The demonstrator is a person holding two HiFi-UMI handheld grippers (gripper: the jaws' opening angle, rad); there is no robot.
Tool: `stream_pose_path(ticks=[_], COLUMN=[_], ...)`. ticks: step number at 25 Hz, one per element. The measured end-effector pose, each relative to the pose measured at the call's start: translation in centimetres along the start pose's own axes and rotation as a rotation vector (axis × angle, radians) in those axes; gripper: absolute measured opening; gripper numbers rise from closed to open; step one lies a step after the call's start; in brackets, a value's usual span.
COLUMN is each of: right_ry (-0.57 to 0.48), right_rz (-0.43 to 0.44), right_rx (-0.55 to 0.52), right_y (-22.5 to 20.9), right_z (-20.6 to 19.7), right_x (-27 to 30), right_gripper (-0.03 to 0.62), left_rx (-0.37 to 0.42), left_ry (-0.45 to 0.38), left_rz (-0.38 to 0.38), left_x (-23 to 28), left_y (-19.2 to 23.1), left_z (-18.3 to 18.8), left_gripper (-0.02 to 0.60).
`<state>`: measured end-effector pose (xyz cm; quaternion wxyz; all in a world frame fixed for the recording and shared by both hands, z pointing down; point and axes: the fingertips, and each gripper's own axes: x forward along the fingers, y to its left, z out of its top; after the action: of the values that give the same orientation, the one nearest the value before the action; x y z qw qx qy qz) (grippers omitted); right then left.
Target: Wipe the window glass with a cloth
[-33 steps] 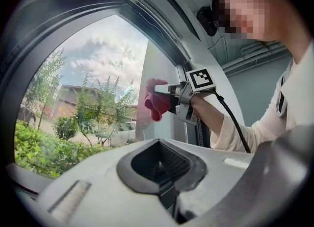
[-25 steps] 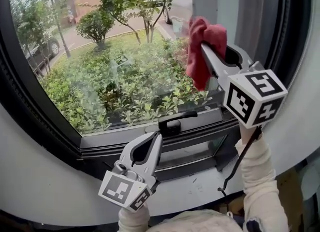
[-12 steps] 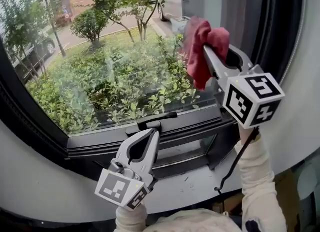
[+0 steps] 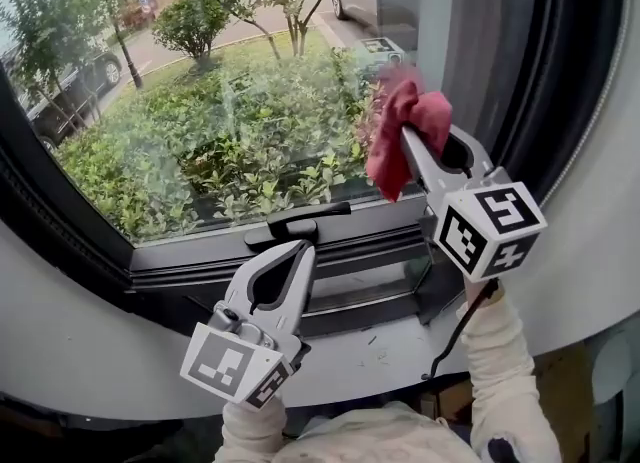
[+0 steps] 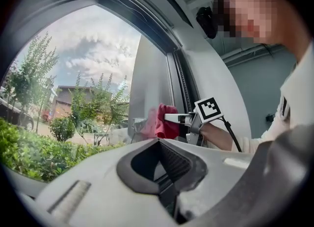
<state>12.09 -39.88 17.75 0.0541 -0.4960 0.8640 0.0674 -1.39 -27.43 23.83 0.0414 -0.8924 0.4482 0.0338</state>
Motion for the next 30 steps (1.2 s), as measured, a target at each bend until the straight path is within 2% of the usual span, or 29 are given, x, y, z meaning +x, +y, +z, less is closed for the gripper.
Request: stream_pose_path(ticks=[6,12,21,30], right_ry=[-0.001,0.000,-0.028,-0.052], right_rz=[-0.002,0.015,0.071,0.162], right_rx=[0.025,0.018,-0.017,-0.105], right_y=[0.2,2.8,9.4,18.8], right_z=[0.1,0.3,2.1,4.6], right_x=[0.0,1.2,4.2,7.8], right_gripper=[0.103,0.103,0.103,0.103], left_rx=[0.004,0.003,0.009,0.012], left_ry=[0.002,-0.010,-0.036,-0.060], left_rz=[0.009,0.015,0.038,0.062], left_x=[-0.5,-1.8,-5.3,-9.4], left_y=[0.1,1.4,4.8,8.3], left_z=[0.2,0.5,1.3,2.1], left_gripper=[0.000,0.000,0.000,0.000])
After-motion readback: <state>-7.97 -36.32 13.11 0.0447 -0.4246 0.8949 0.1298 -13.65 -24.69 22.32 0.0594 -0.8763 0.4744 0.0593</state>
